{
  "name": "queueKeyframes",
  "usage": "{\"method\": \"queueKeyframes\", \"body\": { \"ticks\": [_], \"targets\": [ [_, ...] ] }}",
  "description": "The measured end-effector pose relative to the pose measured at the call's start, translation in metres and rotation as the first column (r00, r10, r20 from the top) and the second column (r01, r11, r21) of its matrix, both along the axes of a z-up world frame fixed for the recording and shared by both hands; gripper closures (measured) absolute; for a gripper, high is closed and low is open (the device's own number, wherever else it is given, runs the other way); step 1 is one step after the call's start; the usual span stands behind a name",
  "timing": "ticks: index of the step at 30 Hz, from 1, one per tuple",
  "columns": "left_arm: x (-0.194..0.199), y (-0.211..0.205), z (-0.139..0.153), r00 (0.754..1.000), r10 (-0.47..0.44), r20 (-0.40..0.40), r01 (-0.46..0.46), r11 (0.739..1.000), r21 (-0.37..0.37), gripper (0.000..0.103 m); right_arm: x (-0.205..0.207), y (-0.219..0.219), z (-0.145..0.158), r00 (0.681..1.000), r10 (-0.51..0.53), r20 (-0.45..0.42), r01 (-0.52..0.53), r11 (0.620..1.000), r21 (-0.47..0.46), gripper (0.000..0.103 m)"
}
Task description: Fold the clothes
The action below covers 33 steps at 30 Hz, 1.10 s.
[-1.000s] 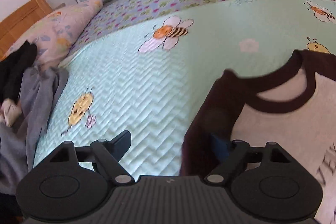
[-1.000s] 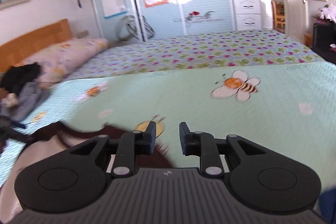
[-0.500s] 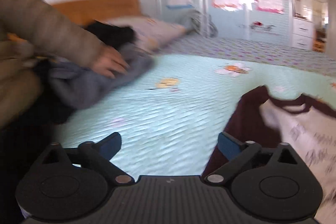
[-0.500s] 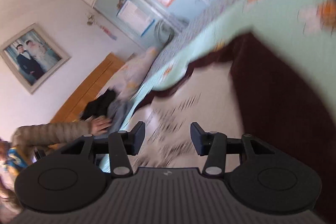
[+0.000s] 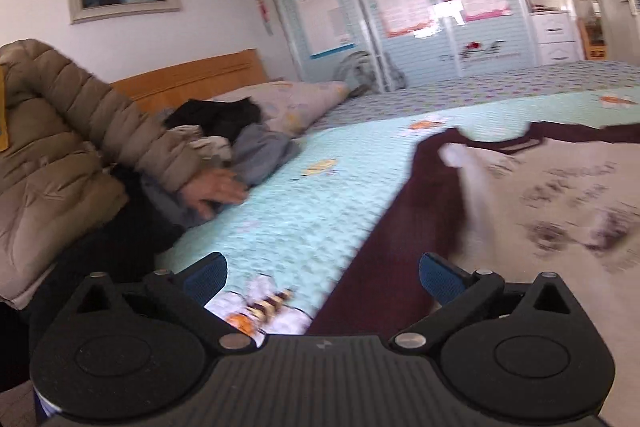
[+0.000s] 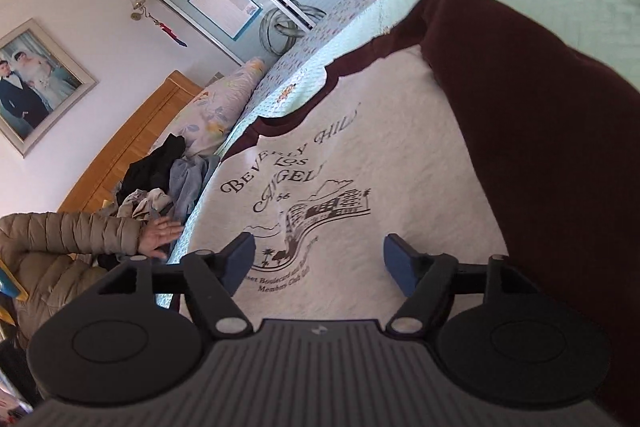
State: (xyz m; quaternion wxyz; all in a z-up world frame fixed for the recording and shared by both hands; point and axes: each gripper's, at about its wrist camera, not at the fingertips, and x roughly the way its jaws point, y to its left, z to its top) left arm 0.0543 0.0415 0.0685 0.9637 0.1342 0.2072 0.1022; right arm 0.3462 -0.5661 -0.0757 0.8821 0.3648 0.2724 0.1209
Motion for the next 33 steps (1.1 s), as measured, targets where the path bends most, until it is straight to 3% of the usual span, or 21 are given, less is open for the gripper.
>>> {"method": "queueKeyframes", "body": {
  "ticks": [4,8,13,18,21,23,27,33],
  "targets": [
    [-0.008,-0.027,-0.022,0.990,-0.104,-0.098,0.101,0.994,-0.032,0.001,-0.010,0.014,0.008,1.000,0.027,0.012,-0.026,0.996,-0.081,0.023],
    [-0.019,-0.040,-0.041,0.954,-0.245,-0.173,0.230,0.968,-0.100,0.001,-0.023,0.029,0.015,0.997,0.078,0.018,-0.073,0.979,-0.191,0.022],
    [-0.014,-0.027,-0.068,0.921,-0.275,-0.275,0.221,0.952,-0.211,0.001,-0.037,0.032,0.014,0.995,0.103,0.012,-0.096,0.960,-0.263,0.016],
    [-0.024,-0.012,-0.055,0.929,-0.303,-0.211,0.232,0.925,-0.302,0.002,-0.043,0.030,0.012,0.996,0.091,-0.003,-0.088,0.959,-0.270,0.016],
    [-0.032,-0.013,-0.035,0.913,-0.389,-0.123,0.325,0.875,-0.358,0.001,-0.047,0.029,0.020,0.997,0.078,0.029,-0.068,0.962,-0.264,0.016],
    [-0.026,-0.018,-0.030,0.899,-0.421,-0.123,0.346,0.853,-0.391,0.001,-0.046,0.029,0.024,0.996,0.074,0.044,-0.060,0.965,-0.256,0.016],
    [-0.007,-0.017,-0.043,0.893,-0.392,-0.221,0.263,0.853,-0.451,0.001,-0.047,0.034,0.030,0.995,0.081,0.054,-0.061,0.952,-0.301,0.015],
    [-0.024,0.000,-0.061,0.902,-0.329,-0.280,0.191,0.885,-0.425,0.001,-0.064,0.022,0.030,0.998,0.055,0.010,-0.047,0.925,-0.376,0.015]
  ]
}}
